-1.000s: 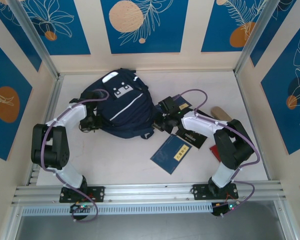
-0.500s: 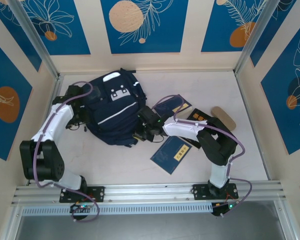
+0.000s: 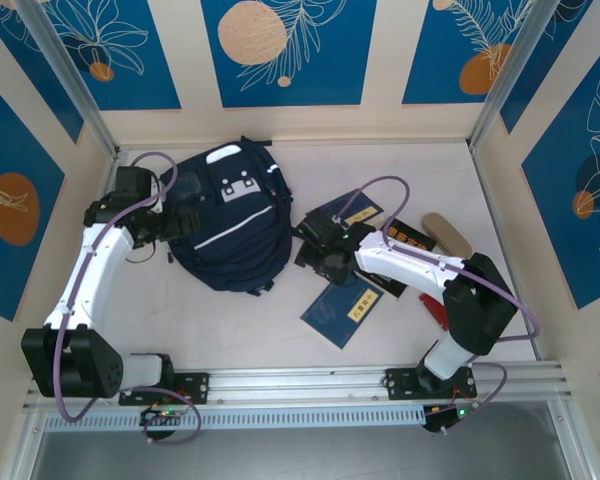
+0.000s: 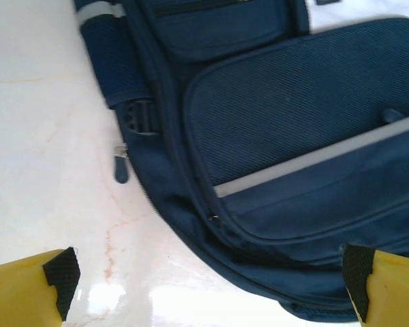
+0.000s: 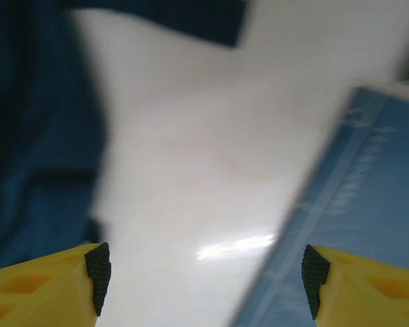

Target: Pack the student bag

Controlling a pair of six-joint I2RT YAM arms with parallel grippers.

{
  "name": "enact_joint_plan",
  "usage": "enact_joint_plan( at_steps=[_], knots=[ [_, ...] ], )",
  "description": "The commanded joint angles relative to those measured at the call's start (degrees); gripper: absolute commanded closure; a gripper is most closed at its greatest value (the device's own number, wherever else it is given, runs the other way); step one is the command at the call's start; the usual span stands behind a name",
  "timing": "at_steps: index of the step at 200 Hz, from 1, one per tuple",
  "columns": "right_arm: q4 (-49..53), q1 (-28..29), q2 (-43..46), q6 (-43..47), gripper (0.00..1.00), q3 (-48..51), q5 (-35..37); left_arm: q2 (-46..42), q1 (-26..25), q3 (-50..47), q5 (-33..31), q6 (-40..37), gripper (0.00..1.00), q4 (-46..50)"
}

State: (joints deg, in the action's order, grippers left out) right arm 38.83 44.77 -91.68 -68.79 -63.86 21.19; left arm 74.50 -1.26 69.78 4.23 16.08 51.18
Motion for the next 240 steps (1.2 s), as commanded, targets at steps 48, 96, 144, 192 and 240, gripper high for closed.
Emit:
enact_joint_plan(
  at_steps=[48,96,144,192,240],
  knots=[
    [11.9,-3.0,-6.7,-2.7,0.23,0.6,6.9,1.3,-0.1,-2.0,11.1,-1.3,0.00,-2.3],
    [7.3,-2.0,-12.5,-0.1,0.23,-1.2,2.1,2.0,-0.3,-3.8,14.4,-1.9,0.00,-3.4],
    [0.9,1.8,-19.5,4.2,0.23,-6.0,-4.2,3.3,-0.4,-4.0,15.6,-2.2,0.00,-3.9],
    [1.0,4.3,-17.7,11.1,0.26,-10.6,-3.4,4.8,-0.8,-4.5,18.0,-1.5,0.00,-4.9],
    [8.1,3.0,-5.1,10.2,0.24,-6.1,-1.7,5.8,-6.7,-4.9,19.0,-1.9,0.00,-4.4]
  ],
)
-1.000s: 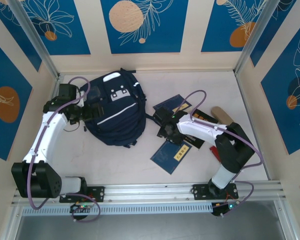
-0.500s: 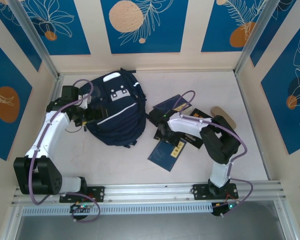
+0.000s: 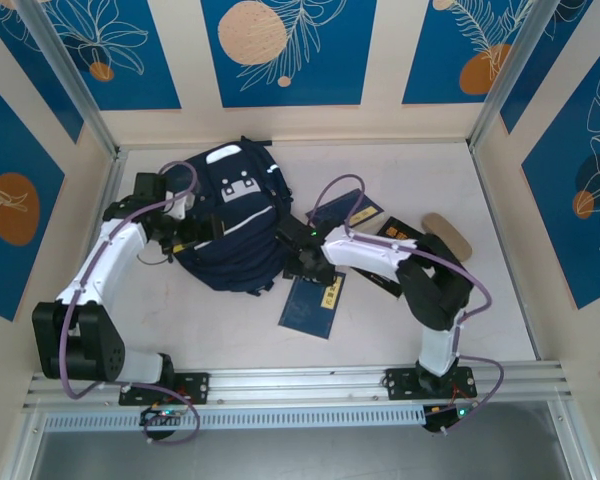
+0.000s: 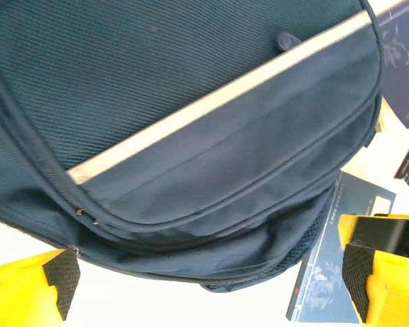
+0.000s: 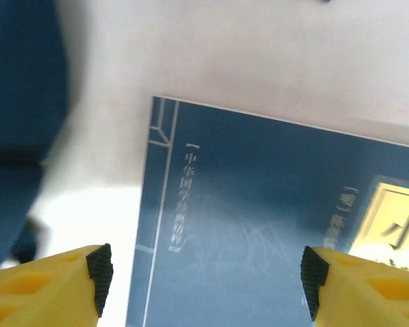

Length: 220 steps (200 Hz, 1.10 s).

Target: Pack the student bag

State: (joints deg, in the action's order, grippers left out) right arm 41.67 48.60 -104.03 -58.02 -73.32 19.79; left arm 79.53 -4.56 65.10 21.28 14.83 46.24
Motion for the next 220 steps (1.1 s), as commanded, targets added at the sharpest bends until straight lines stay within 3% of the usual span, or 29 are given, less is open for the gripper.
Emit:
enact_joint_plan(
  at_steps=[1,38,63,103,122,180,220],
  knots=[
    [5.3,-0.9,7.5,-0.6,0.24,3.6,-0.4,0.8,-3.7,-0.3,1.9,-0.6,0.00,0.6],
    [3.3,-4.2,16.0,-1.5,0.31,15.0,-3.2,1.7,-14.2,-0.1,0.3,3.3,0.02,-0.4],
    [-1.8,-7.3,19.7,-0.1,0.39,21.7,-8.3,3.9,-20.9,0.3,-3.6,8.5,0.10,-1.1],
    [-5.1,-10.2,19.3,1.5,0.58,24.8,-13.0,7.5,-28.2,-0.8,-3.1,14.9,0.22,-6.2],
    [-5.5,-10.6,18.0,2.2,0.60,24.3,-13.3,9.8,-31.9,-0.3,-2.6,16.9,0.27,-8.1],
    [-6.6,-11.5,13.1,3.2,0.73,23.7,-13.7,17.9,-37.9,0.1,-5.0,20.8,0.43,-12.1],
    [-6.1,-11.7,11.0,3.9,0.80,24.0,-13.1,22.1,-41.0,0.6,-7.3,22.3,0.44,-12.3]
  ],
)
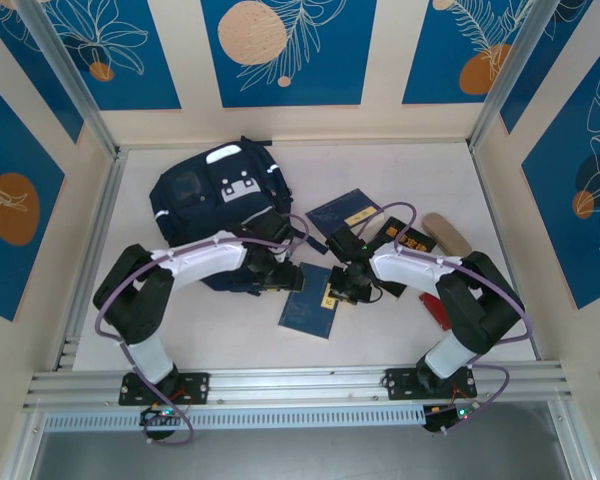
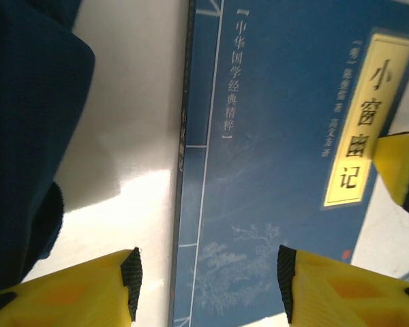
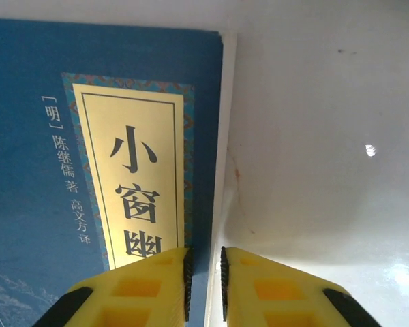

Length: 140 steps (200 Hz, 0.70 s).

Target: Pack the student bag

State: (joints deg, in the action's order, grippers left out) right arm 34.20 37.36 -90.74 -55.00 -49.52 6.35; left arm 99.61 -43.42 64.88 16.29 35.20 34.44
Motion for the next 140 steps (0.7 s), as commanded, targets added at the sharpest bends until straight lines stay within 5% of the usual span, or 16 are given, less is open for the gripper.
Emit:
enact_joint_plan(
  at_steps=[1,41,140],
  knots=[
    [1.4,-0.5,-2.4,0.9,0.80,0.2,0.3,2.1,-2.2,0.9,-2.4,1.9,0.44,-0.5],
    [1.5,-1.2,-3.5,3.7,0.81,0.0,-0.3,3.6,-3.6,-0.3,-5.3,2.9,0.37,-1.2],
    [3.1,-4.9,-4.4,17.3,0.83,-3.1,-8.0,5.9,-6.6,-1.3,-4.2,5.2,0.43,-3.9]
  ],
)
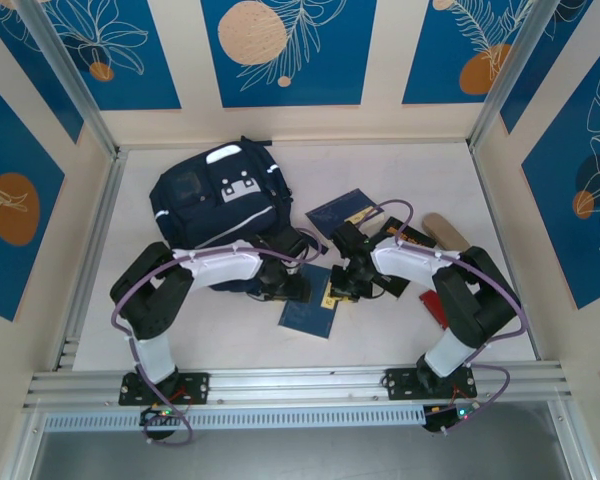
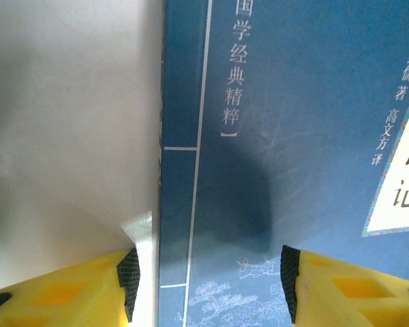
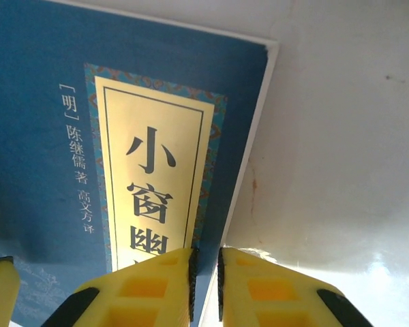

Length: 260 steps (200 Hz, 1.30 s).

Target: Pack the student bag

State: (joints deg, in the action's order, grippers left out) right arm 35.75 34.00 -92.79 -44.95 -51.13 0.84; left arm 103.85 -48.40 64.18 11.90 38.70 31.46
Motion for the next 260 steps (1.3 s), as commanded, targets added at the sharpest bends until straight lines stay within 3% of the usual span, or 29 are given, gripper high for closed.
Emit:
enact_joint_plan(
  at_steps=[1,50,76,134,229,260],
  knots=[
    [1.8,-1.7,-2.3,7.6,0.83,-1.6,-2.6,1.7,-1.7,-0.6,0.2,1.8,0.43,-1.0],
    [6.1,-5.9,-3.5,13.8,0.84,-3.6,-5.2,0.9,-2.2,-2.0,-4.5,5.5,0.45,-1.2],
    [3.7,-6.3,-3.4,14.0,0.83,-3.5,-6.8,1.1,-2.7,-3.9,-0.8,8.2,0.46,-6.1],
    [-0.7,-6.4,-3.5,11.2,0.84,-0.9,-10.9,0.1,-3.8,-5.0,4.1,12.5,0.58,-12.9],
    [-4.7,-7.4,0.0,9.3,0.82,4.9,-14.4,-8.7,-3.7,-4.1,12.3,15.8,0.60,-22.3],
    [-4.6,-7.9,1.2,8.7,0.82,4.9,-14.1,-11.0,-3.7,-6.4,14.6,22.5,0.63,-28.2]
  ],
)
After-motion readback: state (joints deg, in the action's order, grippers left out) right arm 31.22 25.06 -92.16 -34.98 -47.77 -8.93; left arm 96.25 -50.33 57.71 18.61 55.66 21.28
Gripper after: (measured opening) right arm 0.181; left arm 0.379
